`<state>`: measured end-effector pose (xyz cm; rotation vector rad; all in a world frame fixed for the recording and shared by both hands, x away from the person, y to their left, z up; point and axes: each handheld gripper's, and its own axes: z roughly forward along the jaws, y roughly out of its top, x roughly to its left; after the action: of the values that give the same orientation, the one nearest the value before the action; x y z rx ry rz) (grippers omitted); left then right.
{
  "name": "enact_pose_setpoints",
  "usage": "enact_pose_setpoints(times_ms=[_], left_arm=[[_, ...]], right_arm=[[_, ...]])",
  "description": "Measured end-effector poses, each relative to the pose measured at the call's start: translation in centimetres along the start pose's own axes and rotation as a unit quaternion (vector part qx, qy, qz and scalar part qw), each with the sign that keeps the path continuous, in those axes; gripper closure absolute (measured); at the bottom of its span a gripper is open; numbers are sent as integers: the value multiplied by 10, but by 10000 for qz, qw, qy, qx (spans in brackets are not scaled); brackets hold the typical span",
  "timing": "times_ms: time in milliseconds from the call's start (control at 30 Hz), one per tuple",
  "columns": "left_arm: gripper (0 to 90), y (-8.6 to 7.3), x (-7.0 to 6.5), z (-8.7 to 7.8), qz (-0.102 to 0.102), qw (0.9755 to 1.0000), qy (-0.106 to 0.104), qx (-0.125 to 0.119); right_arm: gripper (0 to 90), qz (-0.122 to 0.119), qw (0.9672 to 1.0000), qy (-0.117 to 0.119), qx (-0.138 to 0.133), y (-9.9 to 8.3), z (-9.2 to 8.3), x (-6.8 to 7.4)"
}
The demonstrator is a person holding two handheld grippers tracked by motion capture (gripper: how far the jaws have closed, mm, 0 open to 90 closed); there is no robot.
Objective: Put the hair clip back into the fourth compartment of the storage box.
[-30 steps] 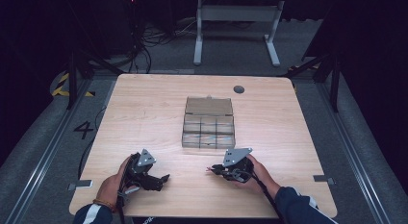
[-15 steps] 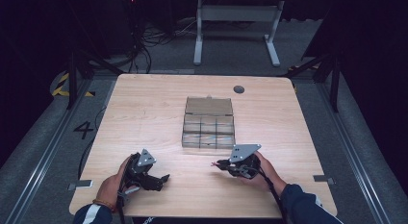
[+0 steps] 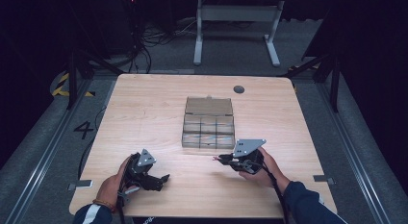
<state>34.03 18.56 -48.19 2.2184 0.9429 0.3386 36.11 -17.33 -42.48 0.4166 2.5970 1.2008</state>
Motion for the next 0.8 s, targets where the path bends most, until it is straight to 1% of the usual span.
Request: enact_pose_setpoints(times_ms=[233,400,433,633,700,800], left_arm=[[0,0,0,0,-1,10000,1,-1],[0,0,0,0,-1,10000,0,-1],[0,0,0,0,-1,10000,-1,-2],[0,0,0,0,0,10000,0,-2],[0,0,0,0,1,10000,0,-2],[0,0,0,0,2,10000,-1,-2]], right_arm=[[848,3,10000,-46,-33,6,-3,-1],[848,-59,9999,-101,24,11,0,-2],[848,-82,9999,-141,51,12,1,-2],[848,-67,9998,-186,-19,20,4,-5],[848,-78,9998,-190,14,25,7,-7],[848,-58,9998,-189,-11,29,10,-8]])
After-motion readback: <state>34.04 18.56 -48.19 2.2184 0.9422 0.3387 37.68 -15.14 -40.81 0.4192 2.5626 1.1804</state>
